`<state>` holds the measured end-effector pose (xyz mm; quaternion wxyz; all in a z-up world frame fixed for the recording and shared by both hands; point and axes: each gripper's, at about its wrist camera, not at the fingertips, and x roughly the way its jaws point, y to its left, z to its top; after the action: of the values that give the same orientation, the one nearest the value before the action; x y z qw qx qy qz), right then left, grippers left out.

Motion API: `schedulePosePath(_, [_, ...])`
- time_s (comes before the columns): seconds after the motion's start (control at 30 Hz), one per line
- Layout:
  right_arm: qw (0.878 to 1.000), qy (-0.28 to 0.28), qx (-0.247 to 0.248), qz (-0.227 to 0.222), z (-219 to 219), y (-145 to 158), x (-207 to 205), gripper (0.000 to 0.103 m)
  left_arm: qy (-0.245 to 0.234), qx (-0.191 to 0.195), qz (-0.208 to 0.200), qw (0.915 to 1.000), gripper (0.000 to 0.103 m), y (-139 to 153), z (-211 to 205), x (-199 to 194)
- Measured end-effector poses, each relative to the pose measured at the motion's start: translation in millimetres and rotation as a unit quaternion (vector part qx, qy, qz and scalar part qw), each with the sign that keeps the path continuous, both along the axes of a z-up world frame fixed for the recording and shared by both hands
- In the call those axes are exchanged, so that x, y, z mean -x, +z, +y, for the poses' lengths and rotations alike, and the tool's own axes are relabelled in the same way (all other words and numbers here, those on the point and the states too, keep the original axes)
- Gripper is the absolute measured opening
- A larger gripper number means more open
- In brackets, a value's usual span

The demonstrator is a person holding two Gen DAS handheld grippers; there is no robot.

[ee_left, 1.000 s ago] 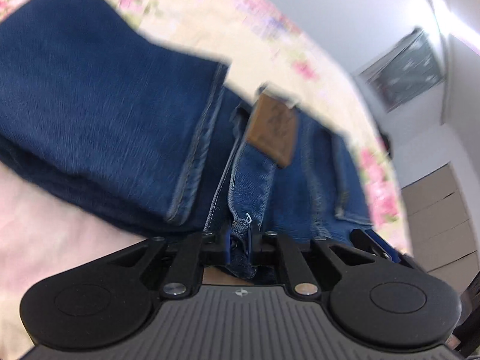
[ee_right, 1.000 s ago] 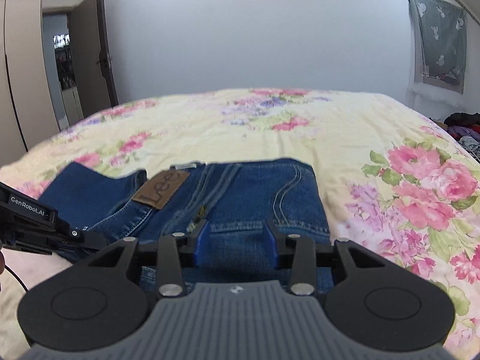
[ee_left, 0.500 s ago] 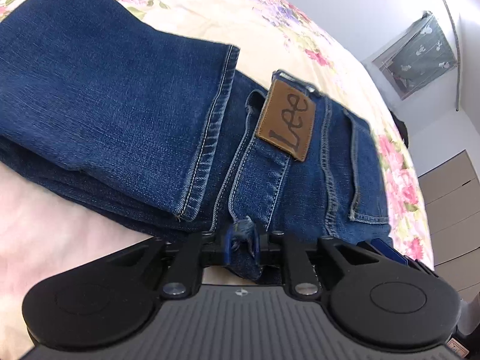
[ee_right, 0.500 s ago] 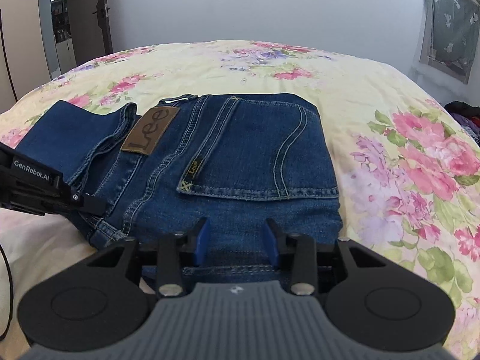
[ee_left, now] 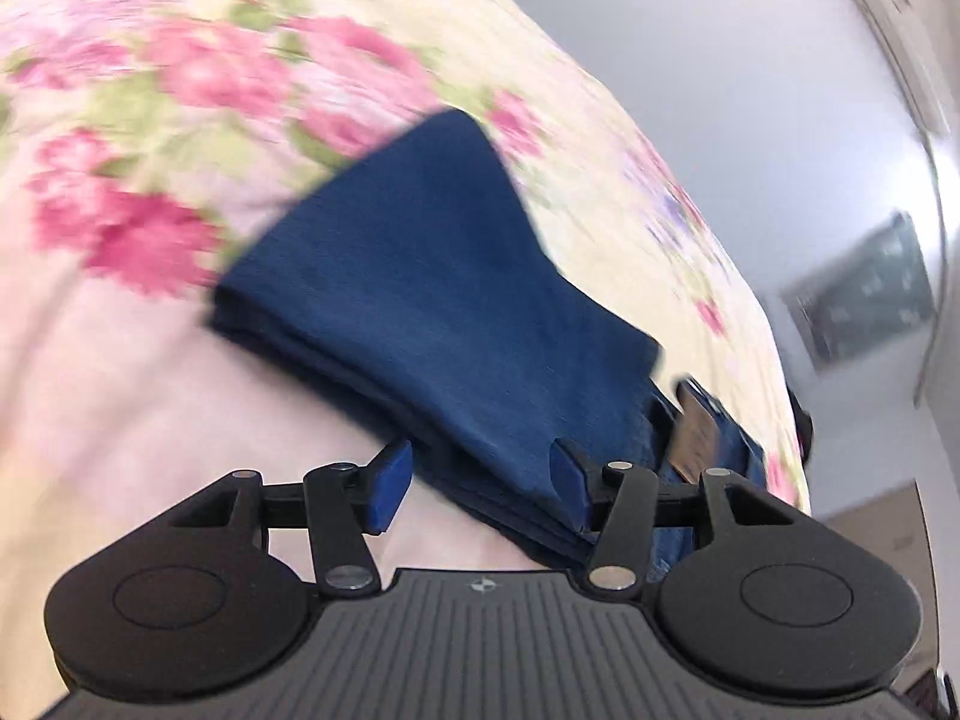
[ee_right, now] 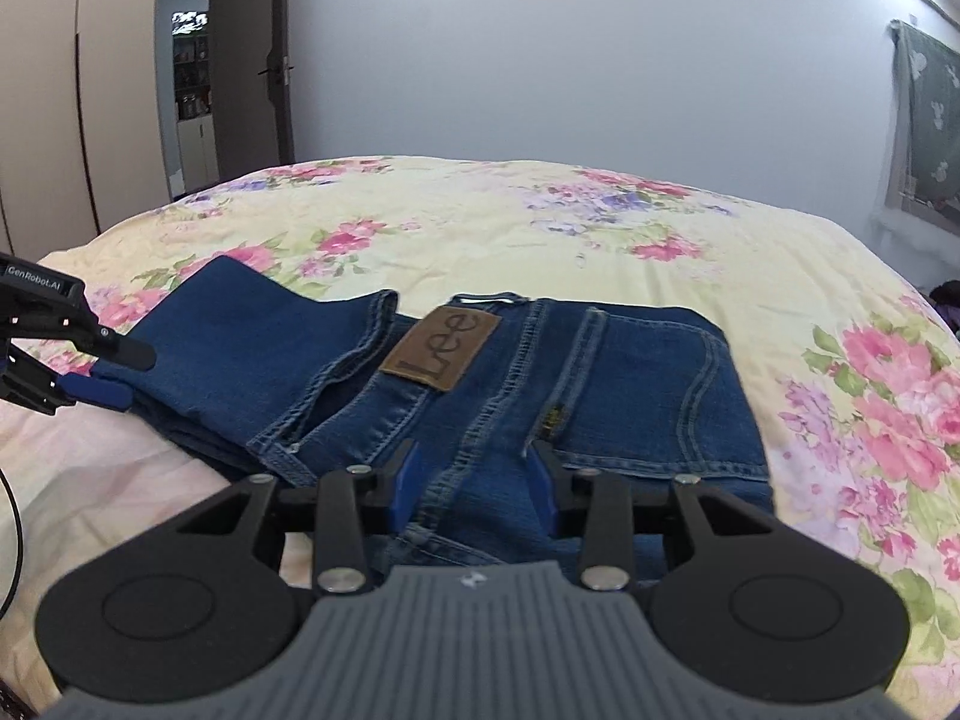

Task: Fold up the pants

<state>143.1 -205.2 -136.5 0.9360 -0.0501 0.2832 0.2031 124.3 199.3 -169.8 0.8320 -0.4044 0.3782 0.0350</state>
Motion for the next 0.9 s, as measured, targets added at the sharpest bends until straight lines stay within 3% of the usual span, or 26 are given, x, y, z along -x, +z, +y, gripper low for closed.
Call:
schedulePosePath(0.13, [0.999, 0.039, 0.003, 0.001, 46.2, -0.8, -2.5, 0.035, 0.046, 0.014, 0.009, 0.9988, 0.063, -11.5, 25.4, 7.5])
schedulePosePath(0.43, [0.994, 0.109, 0.031, 0.006, 140.4, -17.1, -17.5, 0.032, 0.064, 0.026, 0.009, 0.9976, 0.063, -26.9, 57.3, 17.4])
schedulePosePath(0.6, [0.988, 0.117, 0.084, 0.063, 165.0, -54.8, -38.6, 0.032, 0.072, 0.021, 0.006, 0.9972, 0.064, -25.1, 62.4, 15.9])
schedulePosePath(0.67, [0.987, 0.126, 0.084, 0.046, 164.9, -51.9, -33.2, 0.034, 0.079, 0.020, 0.003, 0.9967, 0.067, -26.1, 65.2, 15.8])
schedulePosePath(0.77, [0.989, 0.137, 0.024, 0.047, 153.6, -40.0, -27.9, 0.033, 0.087, 0.032, 0.000, 0.9957, 0.067, -30.8, 70.1, 13.2])
schedulePosePath(0.9, [0.987, 0.147, 0.058, 0.008, 159.2, -36.8, -19.1, 0.034, 0.094, 0.047, -0.006, 0.9945, 0.070, -33.7, 76.3, 6.9])
